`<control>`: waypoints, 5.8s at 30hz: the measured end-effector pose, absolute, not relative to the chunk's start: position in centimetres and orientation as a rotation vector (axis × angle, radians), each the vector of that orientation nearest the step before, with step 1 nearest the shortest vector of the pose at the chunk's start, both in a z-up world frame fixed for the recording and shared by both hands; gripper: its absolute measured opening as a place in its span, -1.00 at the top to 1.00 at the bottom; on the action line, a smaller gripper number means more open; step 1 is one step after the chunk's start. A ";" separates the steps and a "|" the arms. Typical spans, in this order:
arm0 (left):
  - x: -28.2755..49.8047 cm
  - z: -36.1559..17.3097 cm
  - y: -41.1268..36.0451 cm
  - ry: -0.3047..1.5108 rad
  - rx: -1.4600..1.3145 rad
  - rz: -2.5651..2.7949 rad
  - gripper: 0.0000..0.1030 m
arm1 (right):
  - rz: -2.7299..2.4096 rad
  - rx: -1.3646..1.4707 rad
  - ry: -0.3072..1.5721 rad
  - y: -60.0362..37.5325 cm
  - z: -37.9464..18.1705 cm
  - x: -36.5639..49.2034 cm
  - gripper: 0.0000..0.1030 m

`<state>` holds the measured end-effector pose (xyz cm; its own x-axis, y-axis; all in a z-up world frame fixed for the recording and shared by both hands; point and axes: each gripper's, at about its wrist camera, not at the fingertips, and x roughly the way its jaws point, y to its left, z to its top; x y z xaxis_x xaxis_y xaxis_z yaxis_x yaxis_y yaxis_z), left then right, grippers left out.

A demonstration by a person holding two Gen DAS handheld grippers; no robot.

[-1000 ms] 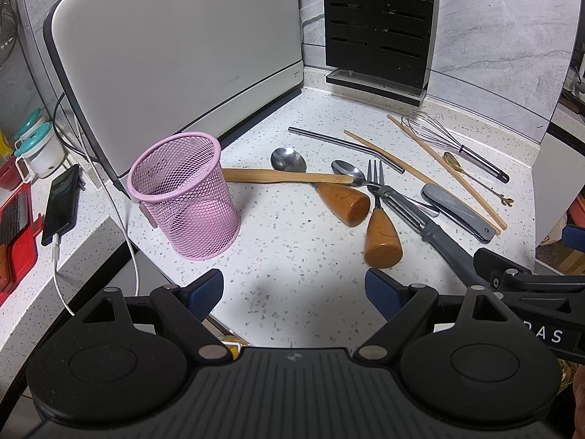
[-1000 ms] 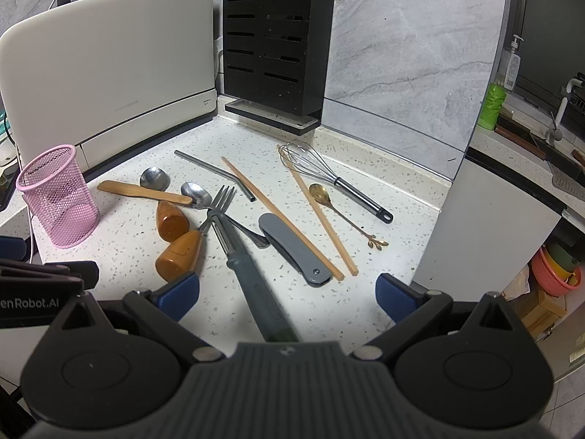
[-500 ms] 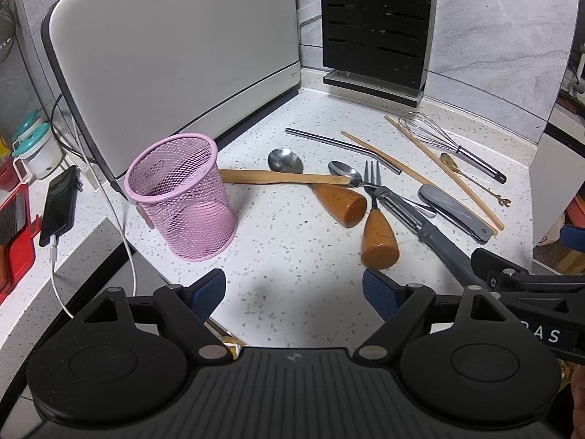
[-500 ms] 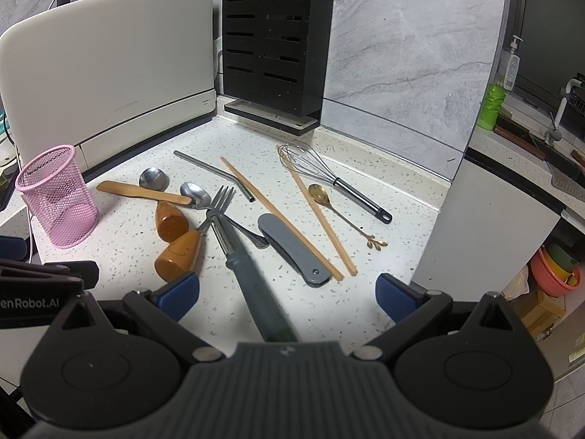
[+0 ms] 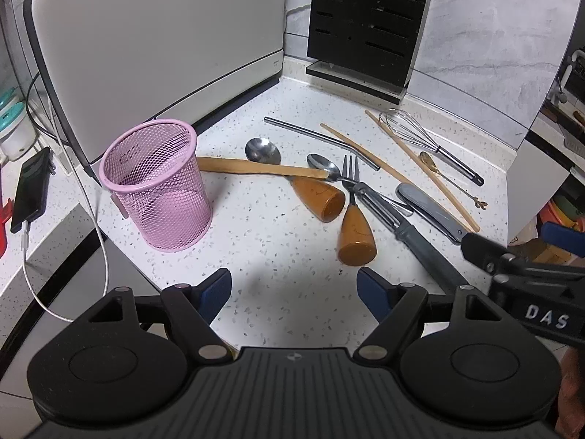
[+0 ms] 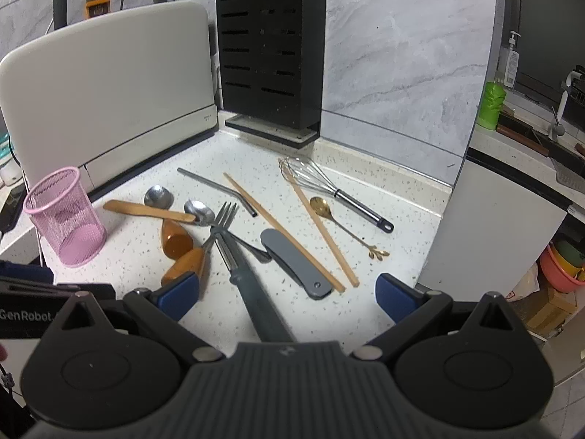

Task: Organize utensils
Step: 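Move the right tool toward the wire whisk while the left tool hovers over the pink cup, then close the right gripper on the wire whisk handle, then lift the whisk with the right gripper and carry it over the pink cup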

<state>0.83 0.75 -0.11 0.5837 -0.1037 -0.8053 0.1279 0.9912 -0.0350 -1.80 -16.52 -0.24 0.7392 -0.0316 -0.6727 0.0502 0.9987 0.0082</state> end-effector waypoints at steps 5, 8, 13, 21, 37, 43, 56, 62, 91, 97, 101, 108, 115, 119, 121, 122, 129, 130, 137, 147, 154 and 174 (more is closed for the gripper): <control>1.3 0.5 1.8 0.950 -0.022 -0.172 -0.66 | -0.036 0.032 0.727 -16.9 0.3 -1.5 -0.94; 1.8 0.9 2.1 0.947 -0.005 -0.166 -0.62 | -0.030 0.039 0.739 -17.3 0.5 -1.0 -0.94; 2.8 1.7 2.7 0.937 0.033 -0.143 -0.60 | -0.022 0.015 0.734 -17.6 0.9 -0.1 -0.94; 4.6 4.0 5.1 0.929 0.047 -0.150 -0.60 | 0.058 -0.022 0.677 -18.6 2.0 1.9 -0.94; 7.7 4.7 12.3 0.983 -0.053 -0.059 -0.49 | 0.133 -0.033 0.665 -19.6 3.7 7.5 -0.94; 9.1 3.3 14.3 1.028 -0.139 -0.041 -0.16 | 0.159 -0.028 0.658 -19.6 3.6 8.8 -0.94; 11.6 1.6 13.8 1.109 -0.151 0.003 0.64 | 0.168 -0.006 0.695 -19.9 1.9 10.3 -0.94; 13.4 1.7 13.8 1.145 -0.152 0.015 0.74 | 0.192 -0.011 0.716 -19.7 2.1 11.0 -0.94; 16.8 1.0 11.3 1.117 -0.087 -0.015 0.84 | 0.442 -0.342 1.134 -22.2 -2.8 24.0 -0.25; 16.5 0.8 11.1 1.119 -0.075 -0.022 0.84 | 0.472 -0.380 1.185 -20.6 -3.6 26.5 -0.25; 16.5 0.7 11.0 1.120 -0.074 -0.034 0.84 | 0.496 -0.398 1.214 -19.9 -4.2 27.7 -0.23; 16.5 0.7 11.1 1.119 -0.081 -0.050 0.84 | 0.505 -0.412 1.247 -18.9 -5.2 28.3 -0.01; 16.4 0.7 11.3 1.119 -0.086 -0.059 0.84 | 0.503 -0.385 1.252 -18.9 -5.5 28.4 0.23; 16.4 0.7 11.3 1.120 -0.090 -0.062 0.84 | 0.490 -0.387 1.238 -19.1 -5.3 28.3 0.26; 16.4 0.7 11.3 1.120 -0.092 -0.062 0.84 | 0.489 -0.381 1.230 -19.5 -4.8 28.2 0.27; 16.4 0.7 11.3 1.120 -0.091 -0.062 0.84 | 0.487 -0.377 1.226 -19.6 -4.4 28.1 0.27; 16.4 0.8 11.3 1.121 -0.090 -0.061 0.83 | 0.503 -0.363 1.190 -20.6 -2.1 26.1 0.28; 16.4 0.7 11.2 1.121 -0.089 -0.061 0.83 | 0.506 -0.362 1.187 -20.7 -1.9 25.9 0.28; 16.3 0.7 11.1 1.121 -0.083 -0.055 0.82 | 0.517 -0.372 1.160 -21.0 -0.5 24.7 0.29; 16.2 0.7 11.1 1.119 -0.085 -0.058 0.78 | 0.556 -0.369 1.093 -20.8 3.6 22.5 0.31; 16.0 0.8 11.1 1.118 -0.090 -0.066 0.78 | 0.594 -0.394 1.017 -19.3 7.5 21.2 0.33; 15.9 1.1 11.3 1.121 -0.115 -0.069 0.79 | 0.756 -0.432 0.810 -11.3 16.7 19.0 0.34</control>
